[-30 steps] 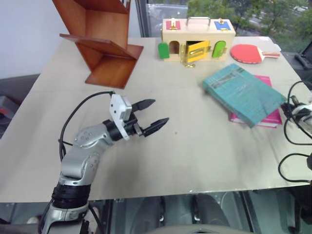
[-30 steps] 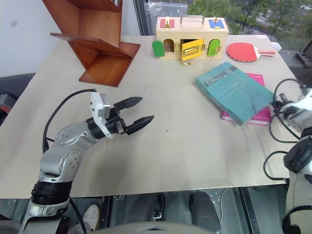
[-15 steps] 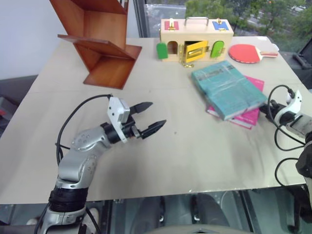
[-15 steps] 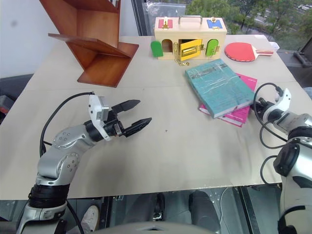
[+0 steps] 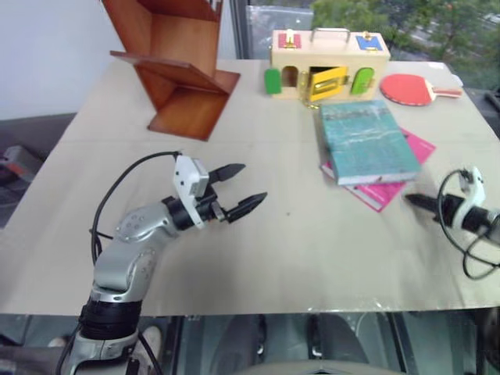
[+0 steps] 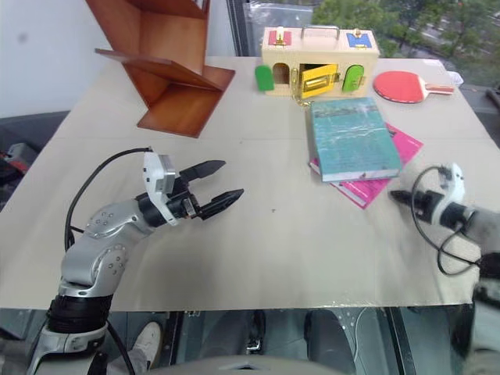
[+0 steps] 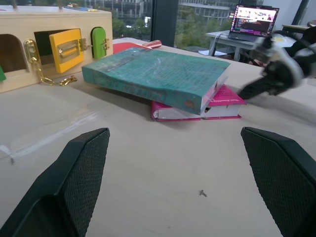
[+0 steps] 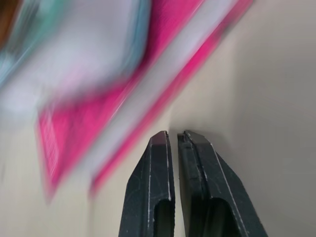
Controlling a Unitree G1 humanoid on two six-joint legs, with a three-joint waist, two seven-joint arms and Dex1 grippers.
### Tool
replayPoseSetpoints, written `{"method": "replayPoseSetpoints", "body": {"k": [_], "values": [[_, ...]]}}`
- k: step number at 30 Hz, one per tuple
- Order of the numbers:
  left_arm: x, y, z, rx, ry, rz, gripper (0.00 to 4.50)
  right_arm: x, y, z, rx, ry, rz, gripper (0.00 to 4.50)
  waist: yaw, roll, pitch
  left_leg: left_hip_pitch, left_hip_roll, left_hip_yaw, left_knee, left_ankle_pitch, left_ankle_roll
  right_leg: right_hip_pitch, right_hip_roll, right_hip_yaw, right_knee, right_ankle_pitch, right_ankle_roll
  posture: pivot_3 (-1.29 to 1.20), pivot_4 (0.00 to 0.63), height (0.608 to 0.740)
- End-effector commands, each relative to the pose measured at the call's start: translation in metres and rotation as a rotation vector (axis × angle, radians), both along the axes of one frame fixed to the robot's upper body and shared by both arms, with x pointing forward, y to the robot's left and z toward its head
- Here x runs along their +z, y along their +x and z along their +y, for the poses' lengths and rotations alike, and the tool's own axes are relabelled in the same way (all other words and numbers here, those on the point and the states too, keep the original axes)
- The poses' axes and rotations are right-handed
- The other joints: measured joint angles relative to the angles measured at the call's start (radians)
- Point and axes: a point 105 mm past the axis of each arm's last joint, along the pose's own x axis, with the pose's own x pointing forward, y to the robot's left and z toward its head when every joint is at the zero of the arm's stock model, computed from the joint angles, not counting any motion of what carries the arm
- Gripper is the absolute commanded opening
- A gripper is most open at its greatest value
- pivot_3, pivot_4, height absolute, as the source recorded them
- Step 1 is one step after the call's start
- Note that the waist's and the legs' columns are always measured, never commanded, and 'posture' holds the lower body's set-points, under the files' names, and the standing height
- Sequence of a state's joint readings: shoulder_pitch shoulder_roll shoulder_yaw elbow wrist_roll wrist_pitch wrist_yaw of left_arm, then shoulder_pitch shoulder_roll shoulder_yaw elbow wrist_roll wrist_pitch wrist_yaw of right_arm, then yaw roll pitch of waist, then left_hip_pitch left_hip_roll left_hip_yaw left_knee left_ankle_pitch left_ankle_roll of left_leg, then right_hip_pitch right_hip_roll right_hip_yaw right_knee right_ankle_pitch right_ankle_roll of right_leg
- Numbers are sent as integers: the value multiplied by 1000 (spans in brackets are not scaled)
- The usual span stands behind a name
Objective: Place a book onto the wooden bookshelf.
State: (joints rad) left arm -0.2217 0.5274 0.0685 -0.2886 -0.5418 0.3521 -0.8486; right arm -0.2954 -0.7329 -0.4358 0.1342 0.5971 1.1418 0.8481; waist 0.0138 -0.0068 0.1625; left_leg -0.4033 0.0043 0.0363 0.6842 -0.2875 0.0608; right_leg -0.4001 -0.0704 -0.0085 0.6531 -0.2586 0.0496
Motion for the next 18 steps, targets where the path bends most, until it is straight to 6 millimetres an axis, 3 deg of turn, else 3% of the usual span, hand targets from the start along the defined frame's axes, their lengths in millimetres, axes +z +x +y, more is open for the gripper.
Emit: {"method": "replayPoseSetpoints", "body": {"k": [1,4,6,8,13,16,18], "values": [[8,-1,-3,-14,-11,-43,4500,74,-13,36,149,-25,-242,346,-12,1,0,1,0,1,0,0,0,0,0,1,1,0,0,0,150,740],[7,0,-4,-22,-13,-36,4500,108,-8,61,182,-64,-380,346,-27,1,0,5,0,2,1,-2,4,0,0,3,7,0,0,0,150,740],[6,1,-5,-32,-11,-31,4500,121,17,67,102,-132,-439,346,-26,-1,-1,7,0,-2,1,-1,2,2,2,0,9,0,-1,0,150,740],[6,2,-5,-35,-10,-31,4500,115,50,67,-4,-272,-423,346,-31,-1,-1,7,0,-2,1,0,1,1,2,0,9,1,-1,0,150,740],[7,2,-5,-36,-11,-34,4500,79,97,71,-32,-515,-354,346,-22,-1,0,3,-1,0,1,3,-3,-2,2,0,7,1,-2,0,150,740],[6,-1,-6,-38,-13,-34,4500,59,108,72,11,-565,-288,346,-24,-1,-1,-4,-2,1,1,2,-2,-7,5,-1,5,1,-2,0,150,740],[6,-3,-5,-39,-11,-34,4500,42,103,75,99,-598,-237,346,-25,-3,-2,-10,-2,2,3,2,-2,-13,5,-1,7,1,-1,0,150,740]]}}
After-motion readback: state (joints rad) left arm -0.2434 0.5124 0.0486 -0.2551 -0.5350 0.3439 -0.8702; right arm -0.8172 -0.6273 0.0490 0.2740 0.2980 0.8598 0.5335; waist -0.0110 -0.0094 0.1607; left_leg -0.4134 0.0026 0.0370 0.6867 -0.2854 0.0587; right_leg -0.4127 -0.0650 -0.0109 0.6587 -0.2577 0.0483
